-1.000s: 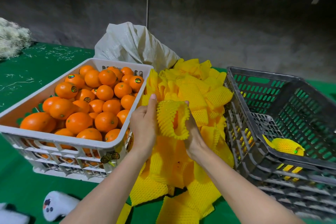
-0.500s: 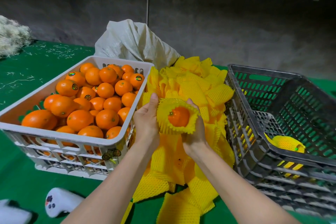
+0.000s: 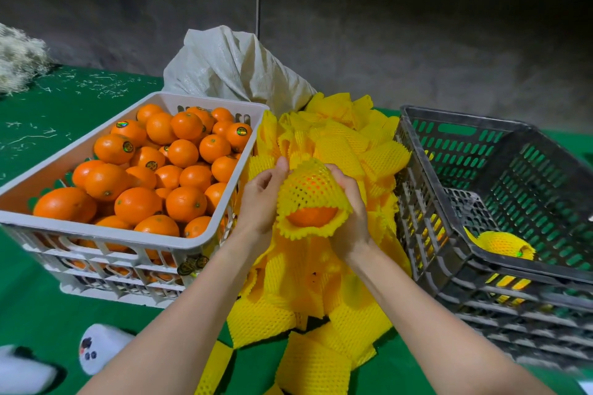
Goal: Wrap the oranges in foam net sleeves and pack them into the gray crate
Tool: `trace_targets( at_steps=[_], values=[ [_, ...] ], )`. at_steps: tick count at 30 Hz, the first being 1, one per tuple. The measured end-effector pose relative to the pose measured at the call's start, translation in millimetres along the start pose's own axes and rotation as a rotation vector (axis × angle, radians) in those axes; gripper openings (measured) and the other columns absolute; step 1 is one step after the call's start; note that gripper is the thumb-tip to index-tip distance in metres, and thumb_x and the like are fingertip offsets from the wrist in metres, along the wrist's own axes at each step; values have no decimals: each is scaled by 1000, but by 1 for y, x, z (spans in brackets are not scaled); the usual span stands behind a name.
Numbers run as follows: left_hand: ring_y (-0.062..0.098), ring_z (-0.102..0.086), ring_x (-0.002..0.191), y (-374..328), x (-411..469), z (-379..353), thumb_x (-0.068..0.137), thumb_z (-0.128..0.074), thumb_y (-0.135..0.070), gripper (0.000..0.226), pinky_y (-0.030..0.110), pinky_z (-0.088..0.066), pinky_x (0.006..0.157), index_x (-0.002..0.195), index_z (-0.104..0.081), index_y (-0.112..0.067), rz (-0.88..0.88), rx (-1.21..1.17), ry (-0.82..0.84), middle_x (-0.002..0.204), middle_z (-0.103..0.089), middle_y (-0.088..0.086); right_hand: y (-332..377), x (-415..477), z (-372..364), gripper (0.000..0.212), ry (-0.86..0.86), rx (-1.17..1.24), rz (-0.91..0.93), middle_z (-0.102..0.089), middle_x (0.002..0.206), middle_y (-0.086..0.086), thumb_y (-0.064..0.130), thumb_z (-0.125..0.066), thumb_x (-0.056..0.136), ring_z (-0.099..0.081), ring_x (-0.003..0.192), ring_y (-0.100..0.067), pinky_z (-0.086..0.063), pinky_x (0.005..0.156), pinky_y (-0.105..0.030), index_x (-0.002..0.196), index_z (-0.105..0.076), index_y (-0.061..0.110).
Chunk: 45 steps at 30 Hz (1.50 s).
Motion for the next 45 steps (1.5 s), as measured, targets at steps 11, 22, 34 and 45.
trace_targets(
  at_steps=[11,22,34,45],
  values=[
    [22,-71,84,13,-23,-35,56,-69,-44,50,35,-55,70,99,-69,-17,340,-5,371,92,-74,6,30,-2,16,25,-66,-460,112,-40,65,1,18,-53,93,-37,65,-9,-31,60,-29,70,-44,18],
    [12,-72,76,20,-31,-49,63,-64,-38,33,29,-54,65,91,-66,-21,362,124,480,83,-75,-2,44,-7,22,42,-45,-623,116,-29,55,5,4,-48,95,-28,47,2,-22,49,-20,57,-37,19],
    [15,-69,92,32,-20,-36,84,-56,-56,37,34,-52,78,103,-64,-24,331,182,214,97,-73,-5,18,-32,47,26,-163,-625,102,-47,93,14,24,-45,98,-49,87,8,-38,77,-15,119,-44,9],
    [3,-28,133,4,-16,-56,92,-9,-67,73,16,-28,88,149,-28,-25,24,527,227,153,-29,-6,44,-52,36,51,7,-722,169,-46,98,14,0,-78,69,-44,92,6,-36,83,-13,105,-46,12]
  ],
)
Point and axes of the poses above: each hand's wrist, its own x-axis towards the middle knuckle, its own z-axis out of the back of the hand, y = z × x, the point moved 8 cm from there along x, towards the middle knuckle
